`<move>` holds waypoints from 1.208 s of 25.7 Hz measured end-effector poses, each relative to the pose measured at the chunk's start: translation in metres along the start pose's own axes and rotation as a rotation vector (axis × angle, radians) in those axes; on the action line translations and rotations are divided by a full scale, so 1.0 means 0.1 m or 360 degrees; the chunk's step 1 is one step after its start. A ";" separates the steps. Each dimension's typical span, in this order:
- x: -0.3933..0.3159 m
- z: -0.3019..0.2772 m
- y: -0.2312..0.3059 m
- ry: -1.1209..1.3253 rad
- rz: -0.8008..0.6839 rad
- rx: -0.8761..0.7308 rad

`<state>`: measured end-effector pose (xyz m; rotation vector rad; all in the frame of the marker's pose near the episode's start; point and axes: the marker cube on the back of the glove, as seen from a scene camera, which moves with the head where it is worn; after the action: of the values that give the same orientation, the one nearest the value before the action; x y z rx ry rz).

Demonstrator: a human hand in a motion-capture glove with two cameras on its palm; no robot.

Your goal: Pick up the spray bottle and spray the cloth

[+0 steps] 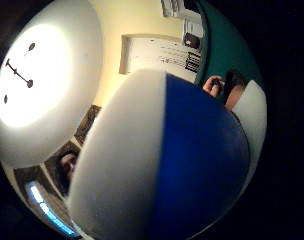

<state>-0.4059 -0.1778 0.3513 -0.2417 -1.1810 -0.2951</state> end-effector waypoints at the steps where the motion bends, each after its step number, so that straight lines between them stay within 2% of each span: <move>1: 0.00 0.00 0.00 -0.0002 0.0001 0.0002; 8: 0.03 0.00 -0.02 0.0006 0.0002 -0.0005; 18: 0.07 -0.04 0.04 -0.0015 0.0091 -0.0264; 26: 0.19 -0.16 0.23 0.0227 0.0109 -0.0356; 31: 0.18 -0.44 0.48 0.0446 0.0163 -0.0515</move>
<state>-0.3445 -0.1492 0.3508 -0.5247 -0.8376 -0.4156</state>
